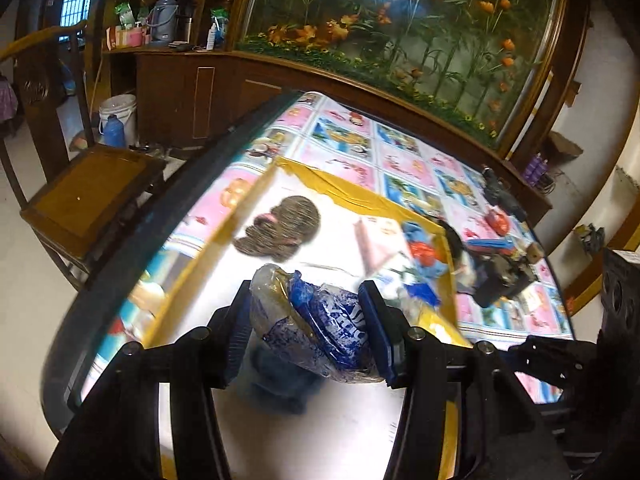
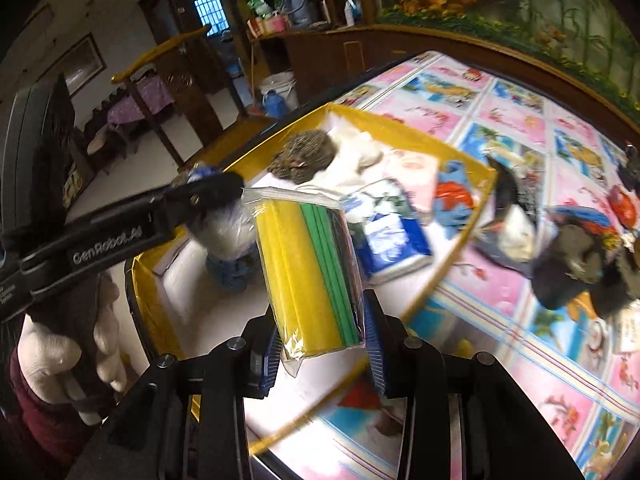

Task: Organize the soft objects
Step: 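Carry the bag and sponge pack into the tray and open both grippers, then move both open grippers back over the table items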

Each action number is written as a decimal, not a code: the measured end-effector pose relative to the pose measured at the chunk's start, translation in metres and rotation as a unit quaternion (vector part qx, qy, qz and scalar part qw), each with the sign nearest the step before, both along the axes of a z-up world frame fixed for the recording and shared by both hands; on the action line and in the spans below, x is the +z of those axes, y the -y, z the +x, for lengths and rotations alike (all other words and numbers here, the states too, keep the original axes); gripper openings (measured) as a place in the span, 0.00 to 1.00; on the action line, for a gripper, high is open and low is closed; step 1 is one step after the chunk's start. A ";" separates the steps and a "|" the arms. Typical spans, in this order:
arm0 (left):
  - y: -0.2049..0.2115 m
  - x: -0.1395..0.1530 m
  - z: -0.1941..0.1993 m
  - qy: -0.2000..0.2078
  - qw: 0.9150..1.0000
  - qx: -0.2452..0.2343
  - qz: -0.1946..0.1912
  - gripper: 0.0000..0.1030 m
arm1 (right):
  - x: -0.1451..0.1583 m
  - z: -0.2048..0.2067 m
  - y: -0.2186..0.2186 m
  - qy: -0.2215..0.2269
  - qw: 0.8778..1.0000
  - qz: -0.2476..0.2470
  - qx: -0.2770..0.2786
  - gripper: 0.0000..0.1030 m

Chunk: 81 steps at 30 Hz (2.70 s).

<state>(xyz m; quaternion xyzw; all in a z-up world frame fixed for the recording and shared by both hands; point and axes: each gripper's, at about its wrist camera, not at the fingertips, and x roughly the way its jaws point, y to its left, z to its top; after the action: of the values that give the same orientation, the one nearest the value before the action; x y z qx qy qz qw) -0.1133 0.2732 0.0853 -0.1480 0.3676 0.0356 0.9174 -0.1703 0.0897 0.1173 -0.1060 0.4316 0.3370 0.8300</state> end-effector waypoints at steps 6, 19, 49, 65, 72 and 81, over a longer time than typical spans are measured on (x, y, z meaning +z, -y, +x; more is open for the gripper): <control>-0.023 -0.021 0.028 -0.034 0.999 0.002 0.004 0.49 | -0.022 0.030 -0.036 -0.024 0.999 -0.029 -0.001 0.35; -0.044 -0.017 0.016 -0.024 0.997 -0.007 -0.079 0.54 | -0.033 0.043 -0.071 0.006 0.998 -0.068 -0.016 0.69; 0.083 0.028 -0.038 0.005 0.996 -0.082 -0.041 0.56 | 0.028 -0.040 0.102 0.161 0.973 -0.034 -0.160 0.93; 0.142 0.044 -0.038 0.052 0.991 -0.123 -0.004 0.79 | 0.021 -0.030 0.174 0.245 0.940 -0.037 -0.234 0.99; 0.169 0.018 -0.013 -0.008 0.985 -0.167 -0.037 0.81 | 0.008 0.014 0.217 0.196 0.940 -0.013 -0.280 0.99; 0.200 0.003 0.014 -0.035 0.981 -0.189 -0.003 0.81 | -0.015 0.062 0.285 0.107 0.934 0.075 -0.333 0.99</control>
<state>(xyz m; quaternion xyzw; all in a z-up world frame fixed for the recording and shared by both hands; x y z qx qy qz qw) -0.0998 0.0736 0.0883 -0.0773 0.4212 -0.1345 0.8936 -0.1080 -0.1953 0.1020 0.0709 0.3246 0.0591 0.9413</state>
